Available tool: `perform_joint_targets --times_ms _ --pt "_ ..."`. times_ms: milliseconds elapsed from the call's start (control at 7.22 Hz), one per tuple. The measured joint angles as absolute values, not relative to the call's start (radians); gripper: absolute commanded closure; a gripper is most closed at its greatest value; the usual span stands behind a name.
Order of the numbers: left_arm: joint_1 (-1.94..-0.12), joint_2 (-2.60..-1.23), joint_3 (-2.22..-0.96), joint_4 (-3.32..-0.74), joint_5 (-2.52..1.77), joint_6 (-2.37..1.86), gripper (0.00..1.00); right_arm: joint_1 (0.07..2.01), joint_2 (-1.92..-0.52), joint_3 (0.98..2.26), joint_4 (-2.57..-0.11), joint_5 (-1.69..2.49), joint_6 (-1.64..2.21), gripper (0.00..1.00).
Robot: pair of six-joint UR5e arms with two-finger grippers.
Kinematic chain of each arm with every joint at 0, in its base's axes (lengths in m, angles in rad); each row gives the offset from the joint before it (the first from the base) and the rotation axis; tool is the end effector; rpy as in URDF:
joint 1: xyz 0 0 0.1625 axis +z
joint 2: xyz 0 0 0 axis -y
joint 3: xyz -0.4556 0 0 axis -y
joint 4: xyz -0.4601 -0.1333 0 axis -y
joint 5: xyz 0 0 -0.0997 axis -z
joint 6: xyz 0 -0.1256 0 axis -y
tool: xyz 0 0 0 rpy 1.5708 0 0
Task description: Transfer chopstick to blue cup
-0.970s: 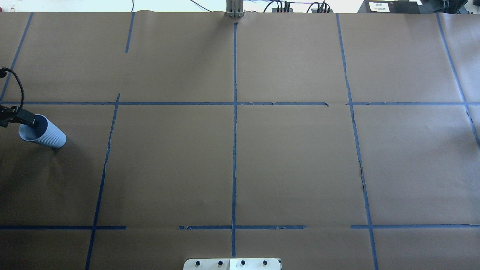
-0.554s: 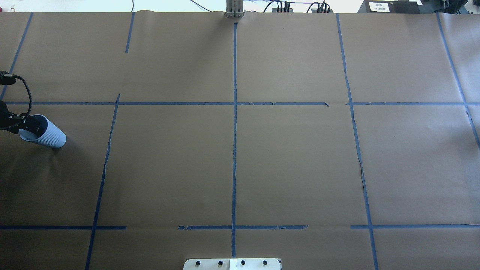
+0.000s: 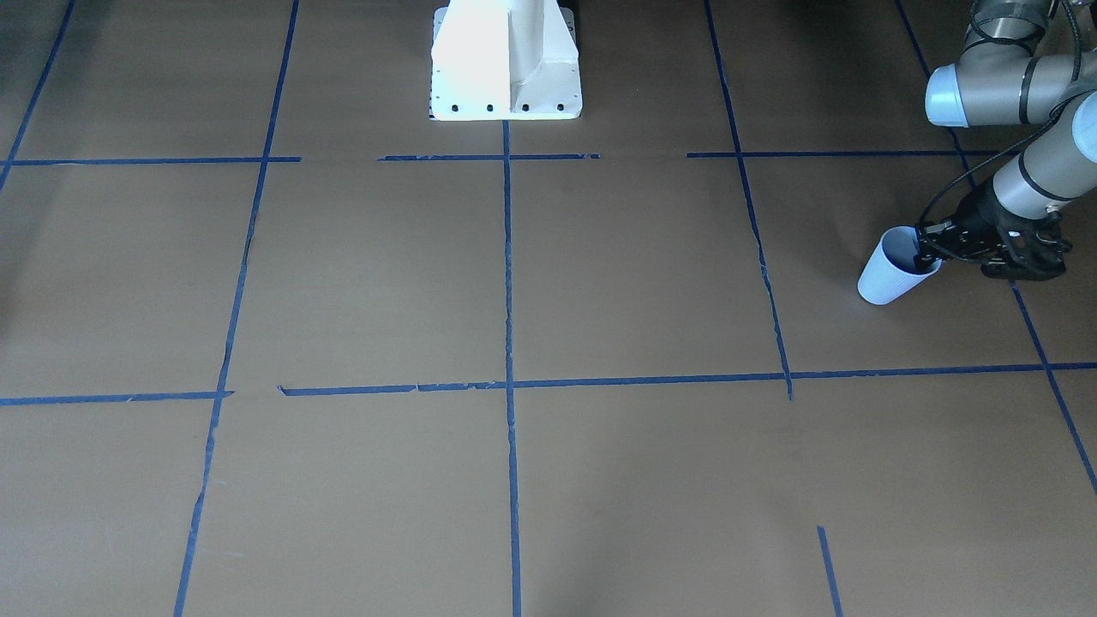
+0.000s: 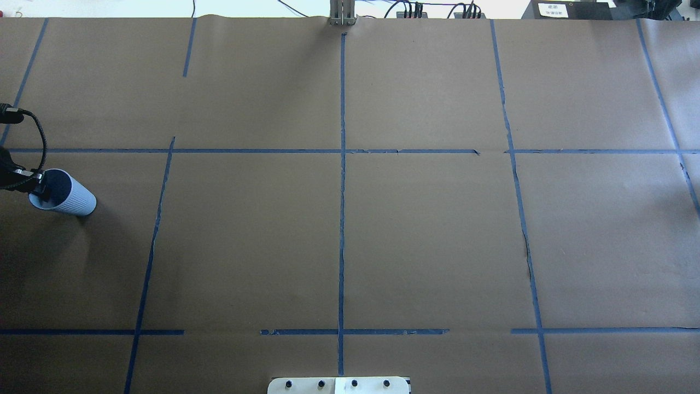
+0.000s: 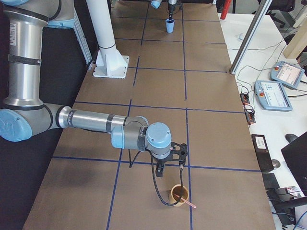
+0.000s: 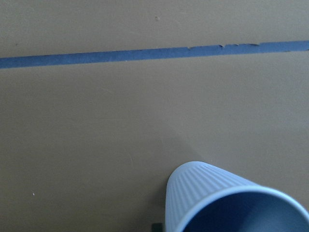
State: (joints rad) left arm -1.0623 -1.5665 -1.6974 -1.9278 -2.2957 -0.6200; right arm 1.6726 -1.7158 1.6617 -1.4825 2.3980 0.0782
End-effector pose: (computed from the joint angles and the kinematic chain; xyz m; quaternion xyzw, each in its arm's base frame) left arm 0.2419 -0.5367 0.5994 0.0033 0.4097 0.0334 0.9116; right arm 0.0911 -0.4894 0.7198 0.0204 -0.4016 0.0754 0.9125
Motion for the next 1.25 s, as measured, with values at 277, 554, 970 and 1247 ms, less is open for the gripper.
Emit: perform_joint_targets --times_ms 277,554,970,1247 --pt "-1.077 -1.598 -1.864 -1.701 -2.346 -0.621 1.0 1.673 -1.717 1.68 -1.486 2.396 0.078 0.0" --pt "-1.057 -1.773 -2.029 -1.367 -2.359 -0.721 1.0 1.673 -1.717 1.693 -1.49 2.394 0.078 0.0" --pt "-0.803 -2.068 -2.037 -1.266 -2.267 -1.149 1.0 1.672 -1.72 1.701 -1.487 2.4 0.088 0.0" --pt "-0.66 -2.23 -1.906 -1.341 -2.168 -1.333 1.0 1.672 -1.715 1.72 -1.489 2.402 0.094 0.0"
